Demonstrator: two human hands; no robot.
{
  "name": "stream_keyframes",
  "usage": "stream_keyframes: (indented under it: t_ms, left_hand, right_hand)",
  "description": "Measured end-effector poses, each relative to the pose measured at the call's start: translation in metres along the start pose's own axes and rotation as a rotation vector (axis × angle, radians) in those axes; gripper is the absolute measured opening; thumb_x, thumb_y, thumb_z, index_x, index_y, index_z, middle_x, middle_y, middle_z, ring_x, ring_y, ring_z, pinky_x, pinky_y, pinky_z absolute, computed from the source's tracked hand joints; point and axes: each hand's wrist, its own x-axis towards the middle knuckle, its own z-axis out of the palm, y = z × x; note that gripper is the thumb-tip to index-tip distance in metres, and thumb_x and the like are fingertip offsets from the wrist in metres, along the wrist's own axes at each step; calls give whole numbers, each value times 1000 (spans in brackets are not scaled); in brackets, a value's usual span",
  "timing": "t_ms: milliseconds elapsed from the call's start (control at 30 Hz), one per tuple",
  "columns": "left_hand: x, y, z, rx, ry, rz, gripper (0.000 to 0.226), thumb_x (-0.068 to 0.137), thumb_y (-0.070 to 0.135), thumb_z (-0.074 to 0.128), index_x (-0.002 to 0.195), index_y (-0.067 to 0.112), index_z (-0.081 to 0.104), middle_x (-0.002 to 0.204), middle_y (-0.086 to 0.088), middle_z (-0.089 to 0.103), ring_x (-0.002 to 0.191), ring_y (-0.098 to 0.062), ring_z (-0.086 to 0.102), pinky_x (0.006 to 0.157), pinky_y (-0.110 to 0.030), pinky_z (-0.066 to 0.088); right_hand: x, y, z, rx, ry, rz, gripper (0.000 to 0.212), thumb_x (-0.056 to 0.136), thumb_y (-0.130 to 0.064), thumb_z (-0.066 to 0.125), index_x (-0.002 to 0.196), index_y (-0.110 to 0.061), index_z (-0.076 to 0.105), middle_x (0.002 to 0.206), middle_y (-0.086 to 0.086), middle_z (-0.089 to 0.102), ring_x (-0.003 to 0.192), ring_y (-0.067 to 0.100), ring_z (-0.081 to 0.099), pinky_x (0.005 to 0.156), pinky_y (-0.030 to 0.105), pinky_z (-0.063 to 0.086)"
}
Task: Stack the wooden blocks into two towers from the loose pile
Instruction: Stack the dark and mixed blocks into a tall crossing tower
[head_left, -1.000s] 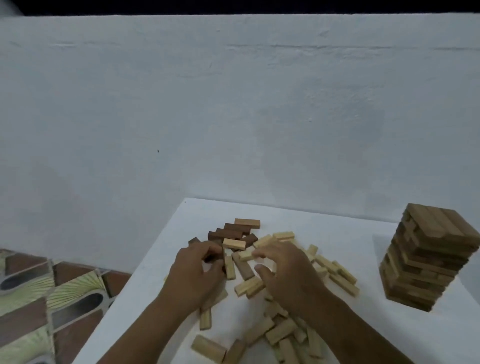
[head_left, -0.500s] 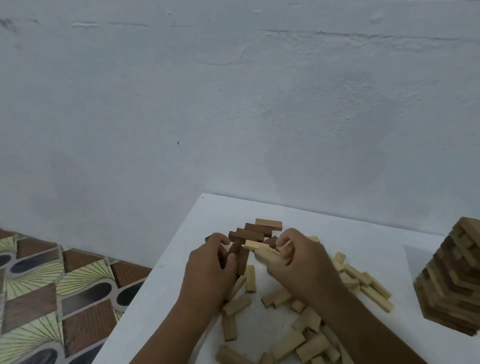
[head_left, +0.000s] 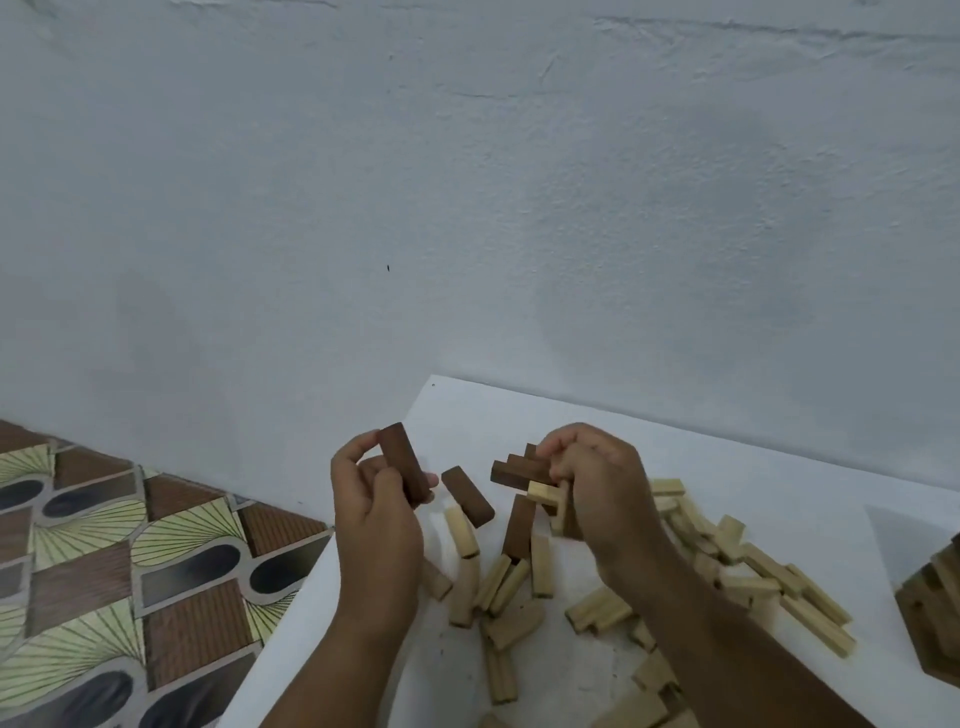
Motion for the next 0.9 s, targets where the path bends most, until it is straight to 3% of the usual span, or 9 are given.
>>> stream_keyframes:
  t_ms: [67,133,200,300,400,533,633,733,900]
  left_hand:
    - [4,-1,-2,-46,44,-60,32,99,14,37,118,32,54,83,-6,72,85,-17,66,83,-31,49]
    - [6,-2,-1,-59,60,-85,31,99,15,37,116,33,55,82,-6,71,84,-17,65,80,-30,48]
    - [7,-4,-1,-56,69,-97,30,100,15,37,116,33,55,85,-7,71,85,-17,66,77,-29,47]
    - [9,-5,0,-51,58,-88,29,101,15,36,118,31,54,88,-12,70,79,-13,66,74,-27,46]
    - [11,-6,1,-36,43,-52,29,101,11,36,117,28,53,88,-15,69,77,-15,67,76,-29,48]
    - [11,-8,2,35,11,24,31,100,7,39,116,29,52,83,-12,67,79,-22,65,77,-31,51]
    - [6,-7,4,182,-54,180,34,97,2,45,110,33,51,78,-6,64,70,-18,60,67,-26,50]
    - [-3,-3,11,324,-163,399,26,94,5,53,110,26,53,77,7,64,70,-11,63,62,-12,46]
    - [-32,1,22,442,-351,618,31,86,13,61,110,31,54,91,21,66,79,-6,66,65,-14,52]
  right_hand:
    - [4,4,15,-296,-91,-87,19,83,-15,53,70,-20,66,68,-13,63,69,4,59,60,23,46]
    - [6,10,29,-623,-169,-200,10,82,-27,61,88,-26,68,75,-13,65,74,1,58,65,22,50]
    - [9,16,44,-773,-217,-211,23,80,-32,64,101,-25,66,77,-9,64,76,8,60,68,32,54]
    - [13,14,57,-899,-251,-172,20,79,-30,63,97,-22,66,84,-5,66,81,15,61,69,34,55]
    - [18,16,58,-878,-239,-157,22,78,-28,63,99,-20,64,88,-4,66,84,15,60,69,31,54]
    - [14,19,52,-774,-164,-173,23,73,-34,62,95,-26,64,78,-11,63,78,8,58,67,36,55]
    - [6,15,39,-682,-119,-173,17,70,-35,64,86,-30,65,72,-13,62,69,3,58,63,35,56]
    - [-6,9,19,-623,-78,-200,16,71,-33,71,86,-31,67,72,-15,64,67,0,60,63,28,56]
    - [-34,1,-27,-629,4,-214,17,71,-35,74,86,-33,67,74,-18,65,72,-8,59,58,10,46]
